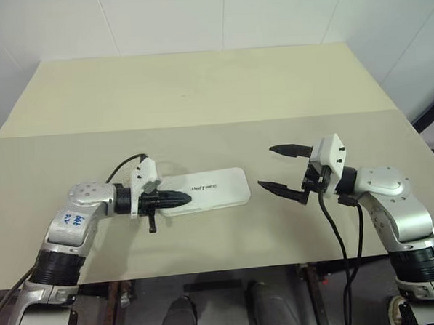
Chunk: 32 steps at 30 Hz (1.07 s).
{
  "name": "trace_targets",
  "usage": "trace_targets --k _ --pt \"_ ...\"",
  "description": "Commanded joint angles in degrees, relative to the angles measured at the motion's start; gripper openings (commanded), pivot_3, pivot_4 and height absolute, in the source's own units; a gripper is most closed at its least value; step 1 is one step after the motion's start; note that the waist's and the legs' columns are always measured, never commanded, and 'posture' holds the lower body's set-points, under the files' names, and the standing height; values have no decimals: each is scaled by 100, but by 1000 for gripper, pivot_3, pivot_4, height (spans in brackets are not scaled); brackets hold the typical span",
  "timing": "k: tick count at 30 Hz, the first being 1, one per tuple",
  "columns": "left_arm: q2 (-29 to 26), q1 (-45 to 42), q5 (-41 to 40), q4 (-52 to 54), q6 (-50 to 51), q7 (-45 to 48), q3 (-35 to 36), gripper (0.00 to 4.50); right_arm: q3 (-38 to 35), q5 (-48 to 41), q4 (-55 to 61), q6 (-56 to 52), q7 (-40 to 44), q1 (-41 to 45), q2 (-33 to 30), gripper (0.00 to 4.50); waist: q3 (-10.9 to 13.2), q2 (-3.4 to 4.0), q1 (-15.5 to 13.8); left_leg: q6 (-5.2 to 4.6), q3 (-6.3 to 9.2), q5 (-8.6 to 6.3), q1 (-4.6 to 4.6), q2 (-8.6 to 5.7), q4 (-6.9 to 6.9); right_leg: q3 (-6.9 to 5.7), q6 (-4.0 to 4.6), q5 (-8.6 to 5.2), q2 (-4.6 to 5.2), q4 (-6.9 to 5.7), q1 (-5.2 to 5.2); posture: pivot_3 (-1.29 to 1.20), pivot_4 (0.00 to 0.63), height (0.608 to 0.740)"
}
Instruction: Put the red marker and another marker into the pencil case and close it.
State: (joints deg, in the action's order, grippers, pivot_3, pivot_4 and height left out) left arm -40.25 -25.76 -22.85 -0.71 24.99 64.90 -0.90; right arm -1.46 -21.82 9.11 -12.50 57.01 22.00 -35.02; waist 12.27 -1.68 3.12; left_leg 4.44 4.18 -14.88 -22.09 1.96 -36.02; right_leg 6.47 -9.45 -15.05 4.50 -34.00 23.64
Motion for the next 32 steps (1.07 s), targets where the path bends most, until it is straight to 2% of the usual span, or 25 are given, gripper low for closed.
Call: trace_targets --k 1,10,11,12,20,24,32 --pt "-101 -30 -268 324 -124 -9 440 922 -104 -73 165 59 58 18 -117 4500 0 0 -4 0 0 0 0 0 0 0 0 0 0 1 0 0 150 740" --pt "-277 473 -586 893 -525 114 1153 4019 -396 -233 74 40 182 94 -409 4500 0 0 -4 0 0 0 -1 0 4 0 1 0 1 8 -1 0 150 740" --pt "-285 478 -565 841 -574 60 1227 4335 -457 -245 57 39 211 101 -484 4500 0 0 -5 0 -1 0 -1 0 4 0 1 0 1 8 -1 0 150 740" --pt "-288 460 -565 782 -607 6 1291 4465 -510 -261 43 28 233 109 -550 4500 0 0 -5 0 0 0 -1 0 2 0 1 0 1 7 -1 0 150 740" --pt "-219 406 -487 839 -741 -232 1231 4465 -744 -403 10 -76 300 262 -848 4500 0 0 -5 0 0 0 -1 0 -3 1 17 -9 1 9 -5 0 150 740" --pt "-266 384 -325 590 -1050 -185 1189 4465 -759 -345 221 -176 253 150 -940 4500 0 0 0 0 0 0 -1 0 3 1 13 -7 0 7 0 0 150 740" --pt "-178 330 -308 527 -988 -326 1048 4465 -865 -373 312 -198 128 -106 -1003 4500 0 0 -5 0 -1 0 -2 0 0 1 13 -7 0 9 -2 0 150 740"
